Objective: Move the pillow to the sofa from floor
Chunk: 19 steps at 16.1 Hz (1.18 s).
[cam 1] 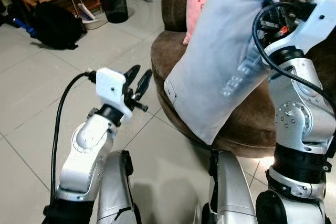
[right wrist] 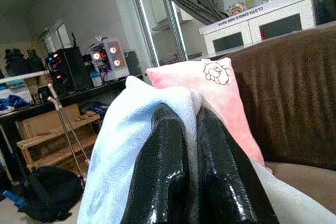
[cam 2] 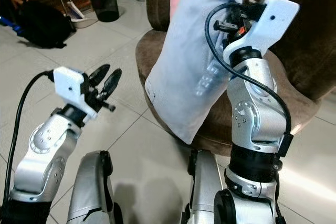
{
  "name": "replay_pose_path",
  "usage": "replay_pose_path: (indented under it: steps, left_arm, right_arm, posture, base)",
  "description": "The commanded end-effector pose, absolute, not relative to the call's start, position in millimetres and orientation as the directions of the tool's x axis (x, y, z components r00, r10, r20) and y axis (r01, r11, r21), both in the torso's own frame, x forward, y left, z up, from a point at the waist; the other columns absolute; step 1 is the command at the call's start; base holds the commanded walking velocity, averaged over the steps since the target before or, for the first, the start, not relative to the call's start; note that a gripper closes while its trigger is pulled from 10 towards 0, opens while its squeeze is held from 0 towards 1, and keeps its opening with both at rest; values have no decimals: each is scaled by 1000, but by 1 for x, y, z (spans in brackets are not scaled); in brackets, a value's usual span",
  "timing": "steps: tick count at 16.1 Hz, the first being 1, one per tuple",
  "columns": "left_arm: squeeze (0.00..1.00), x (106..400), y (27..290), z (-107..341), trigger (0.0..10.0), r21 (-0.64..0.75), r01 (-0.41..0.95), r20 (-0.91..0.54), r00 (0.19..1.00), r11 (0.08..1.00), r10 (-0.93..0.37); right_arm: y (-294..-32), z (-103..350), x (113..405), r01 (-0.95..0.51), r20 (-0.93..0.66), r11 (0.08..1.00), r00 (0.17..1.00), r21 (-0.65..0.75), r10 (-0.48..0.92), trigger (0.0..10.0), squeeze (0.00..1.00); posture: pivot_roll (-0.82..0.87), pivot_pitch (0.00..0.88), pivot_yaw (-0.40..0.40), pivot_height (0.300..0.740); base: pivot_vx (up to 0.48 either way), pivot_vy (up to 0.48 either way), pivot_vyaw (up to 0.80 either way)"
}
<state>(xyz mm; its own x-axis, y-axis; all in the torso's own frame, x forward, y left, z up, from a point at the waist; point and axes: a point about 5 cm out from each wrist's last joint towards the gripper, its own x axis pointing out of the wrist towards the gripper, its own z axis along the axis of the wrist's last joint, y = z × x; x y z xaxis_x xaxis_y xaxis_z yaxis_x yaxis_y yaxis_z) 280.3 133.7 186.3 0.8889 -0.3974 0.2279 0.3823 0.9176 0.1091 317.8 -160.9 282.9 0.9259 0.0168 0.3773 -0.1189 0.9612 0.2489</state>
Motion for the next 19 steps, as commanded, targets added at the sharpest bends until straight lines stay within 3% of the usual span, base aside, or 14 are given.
replay_pose_path:
  steps: [1, 13, 19]
  left_arm:
    - [0, 284, 137, 190, 10000, 127, 325, 219, 912, 937, -346]
    - [0, 286, 142, 192, 10000, 113, 264, 185, 942, 958, -281]
    - [0, 283, 144, 187, 10000, 132, 256, 160, 948, 958, -275]
  right_arm:
    - [-156, 296, 315, -139, 415, 953, 910, 271, 15, 10000, 0]
    - [-157, 316, 317, -145, 442, 945, 897, 294, 1, 10000, 0]
    - [-161, 304, 316, -121, 404, 944, 914, 308, -15, 10000, 0]
  posture:
    - [-45, 0, 16, 521]
    - [-66, 11, 4, 636]
    - [-52, 35, 8, 696]
  base:
    - [0, 0, 0]
    - [0, 0, 0]
    - [0, 0, 0]
